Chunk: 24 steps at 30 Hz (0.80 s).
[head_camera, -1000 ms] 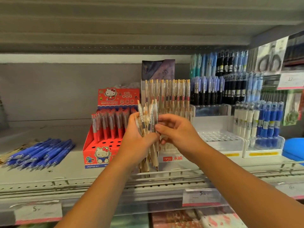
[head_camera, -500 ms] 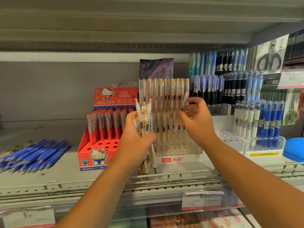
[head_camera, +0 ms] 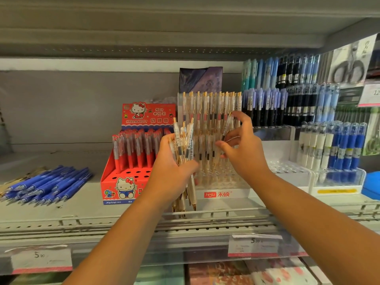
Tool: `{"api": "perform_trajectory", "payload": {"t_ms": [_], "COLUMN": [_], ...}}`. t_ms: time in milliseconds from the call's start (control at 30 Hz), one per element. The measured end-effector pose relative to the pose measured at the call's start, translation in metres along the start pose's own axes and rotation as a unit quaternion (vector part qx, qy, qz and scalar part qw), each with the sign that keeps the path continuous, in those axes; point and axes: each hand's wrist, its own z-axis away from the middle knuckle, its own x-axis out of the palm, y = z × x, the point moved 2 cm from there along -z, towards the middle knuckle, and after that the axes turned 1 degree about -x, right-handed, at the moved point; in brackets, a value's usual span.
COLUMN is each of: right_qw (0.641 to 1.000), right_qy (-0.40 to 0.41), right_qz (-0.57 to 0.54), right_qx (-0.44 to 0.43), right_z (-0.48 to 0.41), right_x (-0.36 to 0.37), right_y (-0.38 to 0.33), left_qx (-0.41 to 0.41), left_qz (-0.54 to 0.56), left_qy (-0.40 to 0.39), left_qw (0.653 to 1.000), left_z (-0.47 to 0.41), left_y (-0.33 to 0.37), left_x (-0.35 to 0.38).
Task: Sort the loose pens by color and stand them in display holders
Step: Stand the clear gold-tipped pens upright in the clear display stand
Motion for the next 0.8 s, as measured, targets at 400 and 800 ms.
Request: {"api": "perform_trajectory", "payload": {"t_ms": [400,800], "right_qw": [0.990,0.987], "right_qy": [-0.113,-0.100], "right_qz": [0.082,0.117], "right_qx": [0.029,0.036], "right_z": [0.006,0.009], "right_x": [0.010,0.009], "right_y": [0.005,-0.005], "left_qx": [0.004,0.023], "left_qz": [-0.002,0.024], "left_qy": [-0.009,-0.025], "left_qw": [1.000,0.999], "left_z": [-0.002,0.000], "left_y": [-0.002,-0.003], "left_x": [0.002,0.001]}}
